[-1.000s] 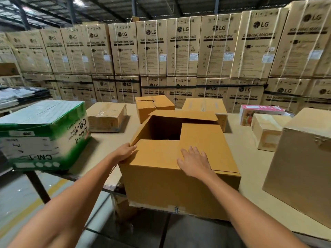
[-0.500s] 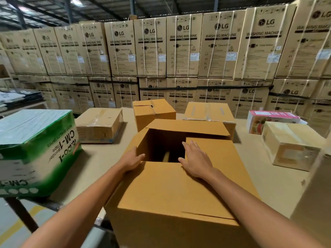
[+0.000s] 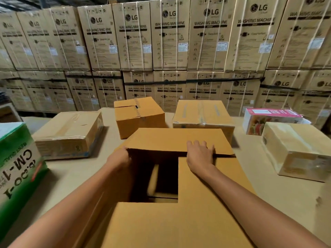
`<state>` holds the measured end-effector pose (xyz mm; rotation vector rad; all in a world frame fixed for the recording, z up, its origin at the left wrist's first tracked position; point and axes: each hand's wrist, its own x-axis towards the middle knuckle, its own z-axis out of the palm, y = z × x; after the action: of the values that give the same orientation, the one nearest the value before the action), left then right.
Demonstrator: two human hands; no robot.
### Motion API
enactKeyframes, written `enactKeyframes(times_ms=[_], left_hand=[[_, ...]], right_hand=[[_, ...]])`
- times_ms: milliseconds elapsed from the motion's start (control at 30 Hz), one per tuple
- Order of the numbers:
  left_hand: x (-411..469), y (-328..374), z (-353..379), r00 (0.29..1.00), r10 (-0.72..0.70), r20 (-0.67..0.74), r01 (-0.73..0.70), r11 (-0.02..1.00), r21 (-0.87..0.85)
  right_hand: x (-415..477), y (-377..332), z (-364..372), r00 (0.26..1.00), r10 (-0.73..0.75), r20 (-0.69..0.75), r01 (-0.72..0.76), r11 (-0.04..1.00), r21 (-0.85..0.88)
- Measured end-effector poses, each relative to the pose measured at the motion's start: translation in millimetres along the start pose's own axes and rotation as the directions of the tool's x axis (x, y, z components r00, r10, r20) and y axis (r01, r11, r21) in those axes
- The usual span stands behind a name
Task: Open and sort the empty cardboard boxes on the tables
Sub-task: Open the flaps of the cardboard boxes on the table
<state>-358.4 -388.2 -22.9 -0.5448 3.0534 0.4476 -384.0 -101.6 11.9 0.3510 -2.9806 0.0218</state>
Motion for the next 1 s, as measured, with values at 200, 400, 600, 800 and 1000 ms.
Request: enactKeyframes(times_ms=[200, 400, 600, 800, 1000], left_hand=[[67, 2, 1, 0.983, 0.132, -0.125, -0.149, 0.98, -0.132], [95, 25, 0, 0.945, 0.241, -0.219, -0.271, 0.955, -0.119], [132, 23, 1, 0.936, 0.296, -0.189, -0.33, 0.925, -0.19], [167, 30, 6, 0.953, 0.291, -0.089, -0.299, 0.948, -0.109], [182, 25, 11, 0.958, 0.271, -0.096, -0.268, 0.963, 0.037]], right_hand=[[37, 20, -24, 0.945, -0.057, -0.322, 0.071, 0.997, 0.03], [110, 24, -44, 0.707, 0.129, -0.695, -0.023, 0.987, 0.16], [175, 10, -36, 0.764, 0.332, -0.554, -0.215, 0.94, 0.267], [172, 21, 21, 0.961, 0.272, -0.05, -0.252, 0.937, 0.242], [159, 26, 60, 0.984, 0.172, 0.035, -0.175, 0.976, 0.128]])
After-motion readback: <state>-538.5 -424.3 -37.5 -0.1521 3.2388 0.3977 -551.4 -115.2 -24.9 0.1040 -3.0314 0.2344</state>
